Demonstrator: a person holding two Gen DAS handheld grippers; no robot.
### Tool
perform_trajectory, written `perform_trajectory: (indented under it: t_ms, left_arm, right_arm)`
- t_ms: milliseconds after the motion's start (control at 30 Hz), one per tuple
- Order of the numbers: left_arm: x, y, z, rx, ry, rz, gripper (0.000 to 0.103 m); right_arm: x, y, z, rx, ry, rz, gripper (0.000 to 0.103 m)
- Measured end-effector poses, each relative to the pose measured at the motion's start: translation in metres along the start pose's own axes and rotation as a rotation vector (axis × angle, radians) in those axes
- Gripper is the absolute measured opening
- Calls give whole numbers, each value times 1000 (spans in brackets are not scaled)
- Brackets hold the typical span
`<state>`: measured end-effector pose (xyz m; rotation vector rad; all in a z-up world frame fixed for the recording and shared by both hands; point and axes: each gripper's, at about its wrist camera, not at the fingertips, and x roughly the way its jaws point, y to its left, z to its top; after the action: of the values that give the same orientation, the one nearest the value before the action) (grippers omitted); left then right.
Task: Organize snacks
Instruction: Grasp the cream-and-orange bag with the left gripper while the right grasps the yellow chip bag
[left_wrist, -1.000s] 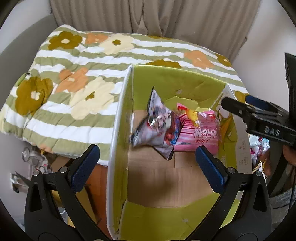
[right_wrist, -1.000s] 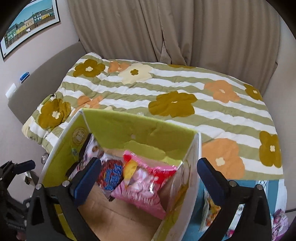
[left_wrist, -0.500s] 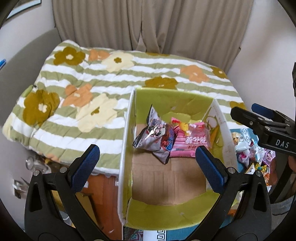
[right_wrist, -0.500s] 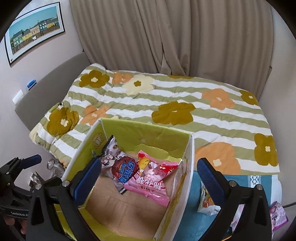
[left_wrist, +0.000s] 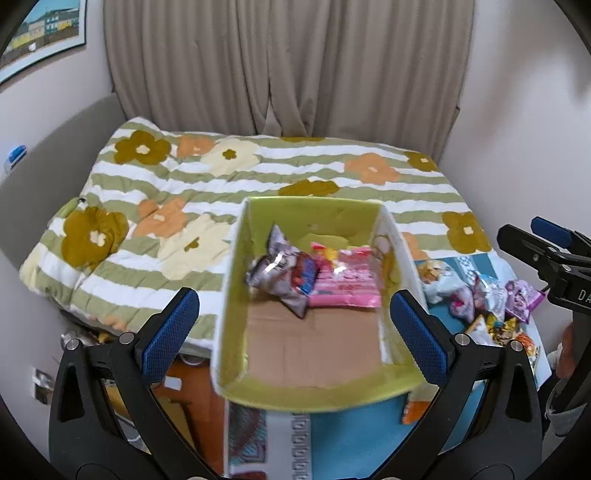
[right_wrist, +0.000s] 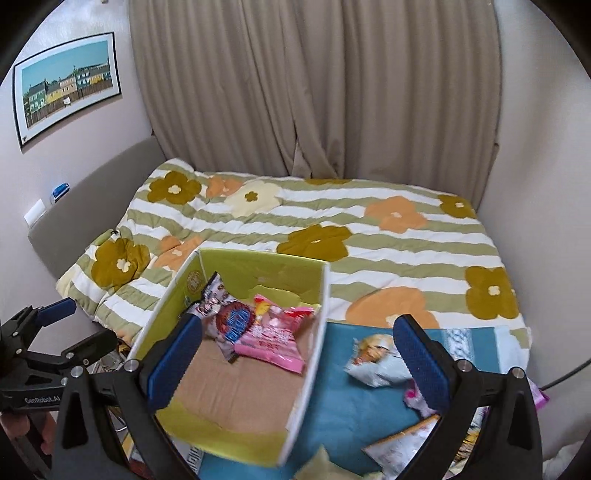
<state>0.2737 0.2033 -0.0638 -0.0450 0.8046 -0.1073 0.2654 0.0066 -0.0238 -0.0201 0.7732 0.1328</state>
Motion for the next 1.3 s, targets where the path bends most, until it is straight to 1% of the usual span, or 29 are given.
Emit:
perform_trajectory:
  t_ms: [100,200,433,533,700,833,1000,1067,1133,1300]
  left_arm:
    - [-15,-24,-15,-9,-12,-9,103]
    - [-29,-55,-33,-12,-15,-34,103]
    - [-49,-126,-72,0,-12,-71,103]
    - [-50,-145,-88,-9,2,-87,103]
    - [-40,-172,-119,-25,49,-86,103]
    - [-17,-187,-141,-17,104,-82,103]
    - [26,-197,-160,22,183,-113,103]
    - [47,-203,-166,56,216,-115,103]
    - [71,-210,-173,90,261,-136,103]
    - [117,-221,-189,146,324,-143,103]
  right_arm:
    - [-25,-19,-16,2,-25,-10,103]
    - [-50,-44,-33,13,-39,-13,103]
    - [-101,-105,-79,39,-47,-52,103]
    - [-113,-127,-95,49,-44,-57,103]
    - [-124,-161,-123,58,-23,-43,103]
    - [-124,-187,-146,60,-14,-30,103]
    - [-108,-211,-172,39,22,-24,103]
    - [-98,-220,-182,29,43,-25,103]
    - [-87,-227,-191,18,62,-33,103]
    - [-55,-243,-217,4,104,-45,103]
